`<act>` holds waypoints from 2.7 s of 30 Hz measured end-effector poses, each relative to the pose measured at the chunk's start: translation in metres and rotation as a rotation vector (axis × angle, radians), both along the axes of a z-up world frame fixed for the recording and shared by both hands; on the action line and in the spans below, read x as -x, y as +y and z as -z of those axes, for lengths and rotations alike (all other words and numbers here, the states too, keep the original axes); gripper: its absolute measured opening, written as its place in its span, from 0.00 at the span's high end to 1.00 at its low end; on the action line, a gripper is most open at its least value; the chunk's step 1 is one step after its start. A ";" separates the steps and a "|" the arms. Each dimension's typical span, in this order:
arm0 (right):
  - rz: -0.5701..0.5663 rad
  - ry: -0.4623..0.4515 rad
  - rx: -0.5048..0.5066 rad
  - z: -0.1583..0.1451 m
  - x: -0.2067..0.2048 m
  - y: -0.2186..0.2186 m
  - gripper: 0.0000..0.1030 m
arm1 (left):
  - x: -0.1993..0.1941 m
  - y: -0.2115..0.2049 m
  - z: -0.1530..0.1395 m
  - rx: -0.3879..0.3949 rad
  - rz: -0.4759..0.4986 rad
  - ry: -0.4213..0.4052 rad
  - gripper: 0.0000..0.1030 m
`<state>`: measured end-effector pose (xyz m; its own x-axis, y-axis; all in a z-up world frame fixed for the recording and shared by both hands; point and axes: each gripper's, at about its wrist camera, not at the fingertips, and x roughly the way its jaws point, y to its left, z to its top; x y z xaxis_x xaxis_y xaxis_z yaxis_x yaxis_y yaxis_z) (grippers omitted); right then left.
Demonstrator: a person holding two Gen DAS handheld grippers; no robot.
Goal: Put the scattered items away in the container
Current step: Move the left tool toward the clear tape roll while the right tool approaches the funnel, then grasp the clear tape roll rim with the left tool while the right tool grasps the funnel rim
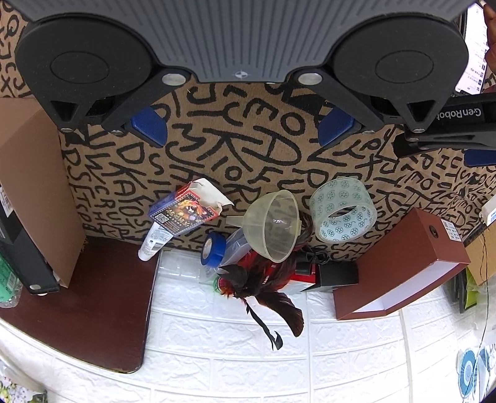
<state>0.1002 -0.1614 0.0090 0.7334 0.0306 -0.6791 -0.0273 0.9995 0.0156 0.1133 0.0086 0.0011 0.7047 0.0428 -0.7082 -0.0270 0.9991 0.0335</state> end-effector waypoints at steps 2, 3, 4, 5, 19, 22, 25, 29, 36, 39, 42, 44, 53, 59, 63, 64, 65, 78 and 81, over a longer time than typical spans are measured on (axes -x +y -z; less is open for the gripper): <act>-0.002 0.005 -0.003 0.001 -0.003 0.000 0.00 | -0.003 0.001 0.001 0.001 -0.001 0.005 0.00; -0.003 0.008 -0.005 0.002 -0.005 0.000 0.00 | -0.004 0.001 0.002 0.000 -0.002 0.007 0.00; -0.003 0.011 -0.006 0.003 -0.007 0.000 0.00 | -0.006 0.001 0.003 -0.001 -0.003 0.010 0.00; -0.003 0.014 -0.006 0.004 -0.008 0.001 0.00 | -0.007 0.002 0.004 -0.002 -0.005 0.012 0.00; -0.015 0.020 0.070 0.017 -0.036 0.010 0.00 | -0.039 0.011 0.015 0.007 -0.013 0.048 0.00; -0.036 0.003 0.046 0.020 -0.045 0.008 0.00 | -0.053 0.015 0.018 0.040 -0.016 0.053 0.00; -0.052 -0.016 0.047 0.022 -0.055 0.010 0.00 | -0.071 0.016 0.019 0.047 -0.013 0.036 0.00; -0.063 -0.038 0.053 0.027 -0.073 0.013 0.00 | -0.098 0.014 0.025 0.063 0.017 0.045 0.04; -0.069 -0.045 0.031 0.034 -0.101 0.011 0.06 | -0.119 0.016 0.020 0.163 0.066 0.048 0.12; -0.077 -0.051 0.021 0.037 -0.108 0.010 0.10 | -0.125 0.019 0.021 0.188 0.062 0.045 0.12; -0.075 -0.035 0.008 0.041 -0.115 0.010 0.19 | -0.137 0.022 0.026 0.203 0.055 0.098 0.25; -0.083 -0.023 0.001 0.043 -0.118 0.011 0.23 | -0.141 0.025 0.029 0.246 0.055 0.115 0.27; -0.099 -0.004 0.010 0.049 -0.125 0.014 0.62 | -0.165 0.019 0.048 0.183 0.053 0.165 0.52; -0.103 0.009 0.006 0.053 -0.130 0.016 0.66 | -0.166 0.010 0.052 0.108 0.069 0.135 0.62; -0.112 0.026 -0.009 0.057 -0.134 0.015 0.75 | -0.165 0.007 0.055 0.062 0.065 0.118 0.72; -0.112 0.030 -0.017 0.058 -0.135 0.013 0.76 | -0.165 0.008 0.055 0.070 0.061 0.113 0.62; -0.112 0.029 -0.022 0.059 -0.135 0.012 0.77 | -0.166 0.008 0.056 0.078 0.054 0.110 0.61; -0.083 0.005 -0.016 0.043 -0.113 0.001 0.87 | -0.136 0.015 0.052 0.066 0.060 0.126 0.93; -0.087 -0.011 -0.001 0.035 -0.102 0.002 0.87 | -0.123 0.020 0.049 0.084 0.058 0.132 0.93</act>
